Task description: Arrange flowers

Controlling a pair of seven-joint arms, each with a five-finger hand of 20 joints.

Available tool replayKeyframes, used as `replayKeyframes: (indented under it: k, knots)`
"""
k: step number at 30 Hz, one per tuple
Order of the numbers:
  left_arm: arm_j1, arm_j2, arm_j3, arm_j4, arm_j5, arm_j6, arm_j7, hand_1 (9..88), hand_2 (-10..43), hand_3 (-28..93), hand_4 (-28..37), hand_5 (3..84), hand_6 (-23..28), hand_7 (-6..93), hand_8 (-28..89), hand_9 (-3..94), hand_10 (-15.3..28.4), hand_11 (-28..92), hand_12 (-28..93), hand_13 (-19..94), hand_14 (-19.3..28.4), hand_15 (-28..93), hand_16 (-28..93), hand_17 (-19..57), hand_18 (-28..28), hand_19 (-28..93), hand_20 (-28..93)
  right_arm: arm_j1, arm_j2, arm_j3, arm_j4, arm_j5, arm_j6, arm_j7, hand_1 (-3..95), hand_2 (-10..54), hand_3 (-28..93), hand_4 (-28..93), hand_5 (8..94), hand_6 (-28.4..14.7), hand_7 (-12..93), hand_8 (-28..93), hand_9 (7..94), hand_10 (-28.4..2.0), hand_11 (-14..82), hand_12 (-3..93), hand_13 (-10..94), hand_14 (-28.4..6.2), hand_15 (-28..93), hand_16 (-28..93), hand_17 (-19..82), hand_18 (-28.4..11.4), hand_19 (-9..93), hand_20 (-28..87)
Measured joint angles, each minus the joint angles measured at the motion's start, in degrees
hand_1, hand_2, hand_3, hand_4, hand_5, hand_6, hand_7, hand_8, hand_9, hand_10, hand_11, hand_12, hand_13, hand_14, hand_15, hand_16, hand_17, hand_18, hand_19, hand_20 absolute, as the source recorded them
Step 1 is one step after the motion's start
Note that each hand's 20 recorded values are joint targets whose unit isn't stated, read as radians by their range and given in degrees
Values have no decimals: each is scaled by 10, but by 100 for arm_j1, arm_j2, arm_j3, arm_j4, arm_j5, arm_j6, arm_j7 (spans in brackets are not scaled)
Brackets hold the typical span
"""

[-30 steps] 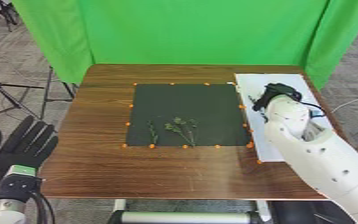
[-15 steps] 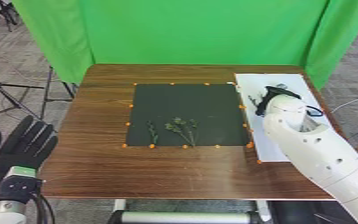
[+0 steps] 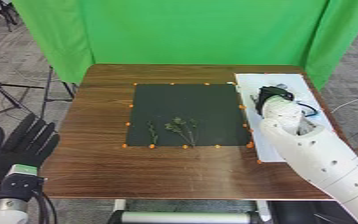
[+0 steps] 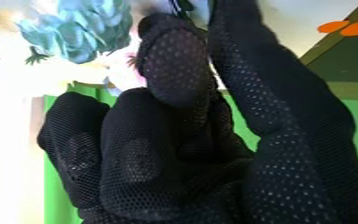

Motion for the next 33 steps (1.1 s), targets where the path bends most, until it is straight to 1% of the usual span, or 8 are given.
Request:
replayKeyframes:
  k: [5,7,11,15,19,24,29,33]
  knots:
    - [-6,0,23,2,-22,0,0,259,136,695,-283,361,72,169,-108,345,146,282,133,248,145,409,-78,-51,122,283,95,-68,30,0,-25,-36,134,-39,553,-95,745,-266,774,-6,316,215,921,-86,448,376,907,-35,719,483,643,-205,932,593]
    - [-7,0,34,2,-30,0,0,258,136,696,-283,361,72,169,-107,344,146,283,133,248,145,409,-79,-51,122,283,95,-120,61,4,-61,-49,204,-50,516,-95,764,-181,758,-7,353,229,922,-89,433,362,916,-26,688,475,646,-201,932,577]
    - [-5,0,37,2,-45,0,4,260,149,726,-283,361,72,170,-107,345,147,281,132,248,145,410,-79,-51,122,283,95,-239,127,49,-137,25,269,-29,433,-95,802,-13,715,-20,496,230,929,-96,418,315,933,-18,639,423,653,-193,932,549]
    - [0,-6,37,1,-49,0,5,261,148,716,-283,362,72,170,-107,345,147,281,132,248,145,410,-80,-51,122,284,95,-386,180,134,-242,124,355,3,425,-95,804,8,719,-20,508,234,936,-97,404,303,937,-22,628,351,670,-191,932,525]
    - [9,-8,37,-1,-49,0,4,260,147,710,-283,362,72,171,-107,345,146,281,132,248,145,410,-80,-51,122,284,94,-649,307,188,-448,122,873,95,428,-95,802,1,724,-24,501,234,937,-101,394,288,937,-26,617,329,676,-192,932,517]
    - [72,-8,-21,-34,-46,0,-31,256,143,708,-283,362,73,169,-108,345,147,281,132,247,146,410,-79,-51,122,284,94,-1465,581,668,-1318,-158,1743,178,441,-95,797,-26,723,-28,482,233,937,-107,377,277,937,-32,595,315,669,-193,932,502]
    - [272,-26,-209,-122,-37,0,-61,254,142,707,-283,363,74,168,-107,346,146,281,131,248,145,411,-79,-51,123,285,94,-2188,703,1295,-2344,-223,1474,173,457,-92,783,-38,717,-32,475,234,936,-108,358,288,937,-35,571,331,644,-200,932,496]
    - [255,-46,-148,-110,-8,-5,-63,254,141,705,-283,363,73,168,-106,346,146,280,132,248,145,410,-80,-51,122,284,94,-2394,661,1358,-2822,-69,1177,178,459,-93,780,-37,716,-32,474,232,935,-109,354,292,937,-36,566,338,642,-202,932,493]
